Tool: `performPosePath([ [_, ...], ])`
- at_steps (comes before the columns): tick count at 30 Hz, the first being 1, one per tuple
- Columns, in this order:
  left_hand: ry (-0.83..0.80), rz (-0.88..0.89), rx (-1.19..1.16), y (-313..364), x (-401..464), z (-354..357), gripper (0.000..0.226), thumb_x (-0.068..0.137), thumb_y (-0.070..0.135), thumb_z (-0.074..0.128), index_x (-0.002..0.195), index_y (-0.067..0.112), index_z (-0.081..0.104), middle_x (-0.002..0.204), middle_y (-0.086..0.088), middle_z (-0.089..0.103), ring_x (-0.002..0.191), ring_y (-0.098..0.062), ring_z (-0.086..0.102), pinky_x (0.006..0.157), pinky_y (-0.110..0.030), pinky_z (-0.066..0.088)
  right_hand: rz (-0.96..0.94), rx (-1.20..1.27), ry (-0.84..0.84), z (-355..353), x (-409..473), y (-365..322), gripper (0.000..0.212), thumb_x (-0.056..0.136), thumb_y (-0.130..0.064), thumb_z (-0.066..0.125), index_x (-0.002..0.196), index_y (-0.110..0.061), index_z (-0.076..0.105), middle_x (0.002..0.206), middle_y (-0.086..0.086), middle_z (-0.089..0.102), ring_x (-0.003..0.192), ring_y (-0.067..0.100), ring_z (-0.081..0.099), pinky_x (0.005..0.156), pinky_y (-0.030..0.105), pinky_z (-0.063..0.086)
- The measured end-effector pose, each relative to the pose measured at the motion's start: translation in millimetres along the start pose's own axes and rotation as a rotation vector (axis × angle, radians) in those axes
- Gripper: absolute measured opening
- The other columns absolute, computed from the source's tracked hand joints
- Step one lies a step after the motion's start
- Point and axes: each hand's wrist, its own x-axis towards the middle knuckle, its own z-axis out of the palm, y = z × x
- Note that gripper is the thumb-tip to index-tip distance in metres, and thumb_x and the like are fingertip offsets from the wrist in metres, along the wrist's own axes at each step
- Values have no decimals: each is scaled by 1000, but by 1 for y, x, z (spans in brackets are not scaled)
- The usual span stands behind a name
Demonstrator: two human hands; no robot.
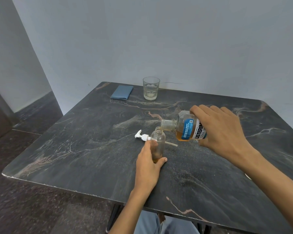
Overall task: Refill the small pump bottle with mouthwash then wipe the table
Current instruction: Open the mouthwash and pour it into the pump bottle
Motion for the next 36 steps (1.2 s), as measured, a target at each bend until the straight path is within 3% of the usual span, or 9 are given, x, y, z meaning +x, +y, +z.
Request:
performPosePath([
  [24, 0, 0, -8, 0, 1, 0, 47, 74, 16, 78, 112, 25, 51, 109, 11, 60, 100, -5, 55, 85, -18, 43, 5, -5, -5, 1, 1, -1, 81, 36, -30, 92, 104, -17, 51, 86, 2, 61, 71, 23, 56, 61, 33, 44],
  [36, 1, 5, -16, -1, 1, 1, 46, 74, 15, 78, 110, 24, 51, 108, 7, 61, 98, -9, 57, 84, -21, 44, 3, 11, 19, 1, 1, 0, 80, 33, -29, 93, 102, -16, 53, 84, 3, 62, 67, 23, 56, 60, 31, 43],
])
